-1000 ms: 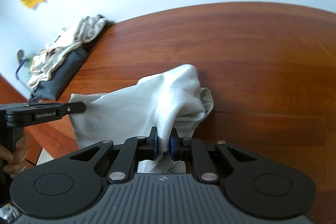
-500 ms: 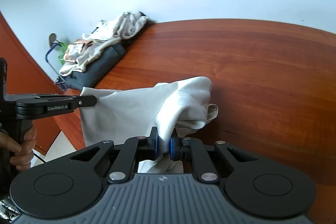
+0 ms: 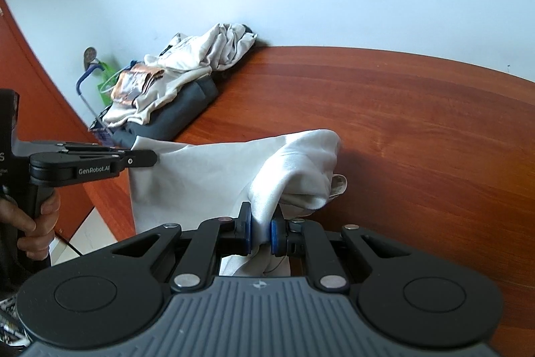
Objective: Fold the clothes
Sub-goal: 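Carry the bundle with both grippers onto the dark grey garment pile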
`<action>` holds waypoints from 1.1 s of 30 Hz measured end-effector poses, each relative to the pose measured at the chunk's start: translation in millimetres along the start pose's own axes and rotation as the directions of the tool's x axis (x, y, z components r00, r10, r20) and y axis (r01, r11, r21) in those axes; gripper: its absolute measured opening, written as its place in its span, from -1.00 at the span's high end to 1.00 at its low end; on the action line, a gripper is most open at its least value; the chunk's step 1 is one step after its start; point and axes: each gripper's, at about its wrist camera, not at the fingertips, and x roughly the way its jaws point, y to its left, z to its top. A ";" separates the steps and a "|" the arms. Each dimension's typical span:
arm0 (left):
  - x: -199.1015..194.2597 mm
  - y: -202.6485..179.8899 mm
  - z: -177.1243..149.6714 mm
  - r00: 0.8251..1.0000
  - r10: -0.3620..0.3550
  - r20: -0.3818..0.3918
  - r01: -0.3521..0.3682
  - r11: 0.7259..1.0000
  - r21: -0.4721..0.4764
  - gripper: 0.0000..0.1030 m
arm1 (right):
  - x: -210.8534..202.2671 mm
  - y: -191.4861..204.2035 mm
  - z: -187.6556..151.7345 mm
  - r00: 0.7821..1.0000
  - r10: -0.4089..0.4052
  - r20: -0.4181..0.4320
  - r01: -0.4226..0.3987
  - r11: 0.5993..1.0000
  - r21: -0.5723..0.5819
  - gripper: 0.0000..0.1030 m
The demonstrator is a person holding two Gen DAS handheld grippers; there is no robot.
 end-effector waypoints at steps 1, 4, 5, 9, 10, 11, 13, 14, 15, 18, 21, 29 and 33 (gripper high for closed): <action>1.6 10.1 4.3 1.000 -0.018 0.004 0.018 1.000 0.014 0.95 | 5.3 7.3 2.4 1.000 -0.009 0.008 0.009 1.000 0.013 0.78; 8.8 44.1 21.4 0.998 -0.068 0.010 0.067 0.996 0.062 0.95 | 23.9 31.2 9.2 0.998 -0.051 0.033 0.049 0.998 0.050 0.78; 10.3 50.8 25.9 0.997 -0.074 0.010 0.073 0.995 0.073 0.95 | 31.1 39.8 12.0 0.997 -0.065 0.040 0.062 0.996 0.066 0.78; 14.5 85.6 52.1 0.995 -0.099 0.024 0.095 0.986 0.135 0.95 | 59.9 76.2 27.4 0.991 -0.111 0.078 0.101 0.987 0.128 0.78; 14.8 94.5 59.3 0.994 -0.104 0.031 0.098 0.983 0.152 0.95 | 66.2 84.5 31.7 0.989 -0.119 0.089 0.106 0.985 0.137 0.78; 15.4 109.8 71.1 0.993 -0.109 0.042 0.101 0.981 0.168 0.95 | 72.0 93.1 36.8 0.987 -0.126 0.099 0.110 0.983 0.145 0.78; 16.2 125.6 83.3 0.992 -0.111 0.052 0.101 0.981 0.168 0.95 | 81.5 108.2 47.1 0.984 -0.134 0.116 0.115 0.981 0.154 0.78; 16.7 138.9 93.2 0.992 -0.112 0.060 0.101 0.981 0.164 0.95 | 86.1 115.4 53.0 0.983 -0.135 0.122 0.116 0.982 0.152 0.78; 16.3 148.3 100.4 0.992 -0.109 0.069 0.097 0.982 0.162 0.95 | 91.2 122.6 59.8 0.983 -0.133 0.128 0.114 0.983 0.146 0.78; 13.1 172.4 119.0 0.992 -0.078 0.104 0.062 0.986 0.154 0.95 | 104.0 140.6 81.2 0.982 -0.114 0.147 0.097 0.988 0.122 0.78; 7.9 192.7 133.6 0.990 -0.055 0.128 0.037 0.990 0.134 0.94 | 116.9 158.0 105.5 0.982 -0.083 0.167 0.069 0.994 0.089 0.78; 7.8 276.0 177.5 0.984 -0.018 0.179 0.003 0.996 0.085 0.94 | 151.0 210.0 162.1 0.978 -0.053 0.200 0.052 0.999 0.009 0.78; 14.4 314.4 200.0 0.982 -0.029 0.189 0.011 0.995 0.096 0.94 | 168.0 235.1 185.4 0.973 -0.056 0.226 0.054 0.998 0.014 0.78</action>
